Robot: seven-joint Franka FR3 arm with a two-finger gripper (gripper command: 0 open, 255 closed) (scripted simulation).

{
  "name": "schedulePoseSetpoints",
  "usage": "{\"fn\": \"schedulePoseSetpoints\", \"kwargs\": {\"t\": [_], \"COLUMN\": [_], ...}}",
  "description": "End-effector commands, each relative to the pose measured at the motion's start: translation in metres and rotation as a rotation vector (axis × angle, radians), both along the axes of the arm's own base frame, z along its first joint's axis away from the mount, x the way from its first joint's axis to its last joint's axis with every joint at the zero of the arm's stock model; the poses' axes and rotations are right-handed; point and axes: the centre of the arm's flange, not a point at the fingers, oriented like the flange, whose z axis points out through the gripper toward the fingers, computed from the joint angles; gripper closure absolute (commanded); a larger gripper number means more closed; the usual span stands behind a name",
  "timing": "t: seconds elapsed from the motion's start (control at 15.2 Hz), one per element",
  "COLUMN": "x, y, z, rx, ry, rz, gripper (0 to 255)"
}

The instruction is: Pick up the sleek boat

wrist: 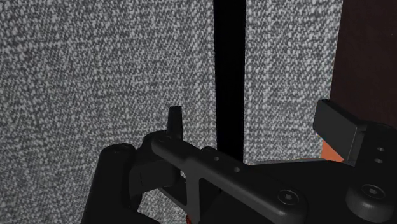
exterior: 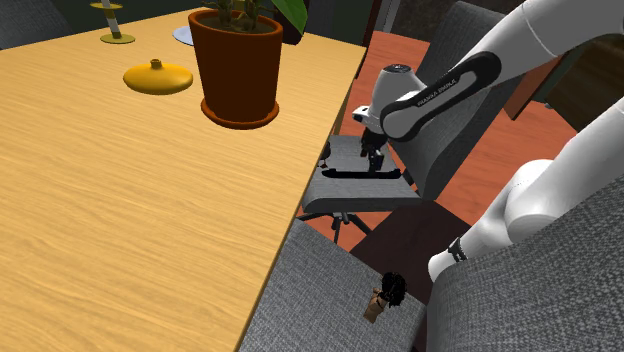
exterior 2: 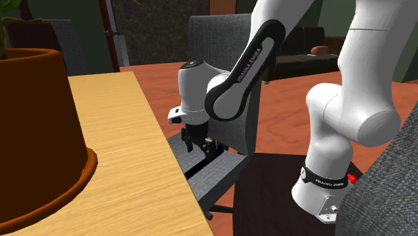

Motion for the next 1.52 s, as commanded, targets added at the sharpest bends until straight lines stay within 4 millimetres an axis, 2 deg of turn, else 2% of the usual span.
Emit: {"fn": "schedulePoseSetpoints", "kwargs": {"t": [0.0, 0.4, 0.53, 0.59, 1.19, 1.45], "x": [0.004, 0.004, 0.004, 0.004, 0.004, 0.004], "y": [-0.002, -0.002, -0.002, -0.002, -0.002, -0.002], "z": [-0.014, -0.049, -0.049, -0.048, -0.049, -0.028], "rx": [0.0, 0.0, 0.0, 0.0, 0.0, 0.0], "ry": [-0.002, -0.002, -0.002, -0.002, -0.002, -0.002], "rz": [0.022, 0.022, 0.022, 0.022, 0.022, 0.022], "gripper": [0, 0, 0, 255, 255, 255]}}
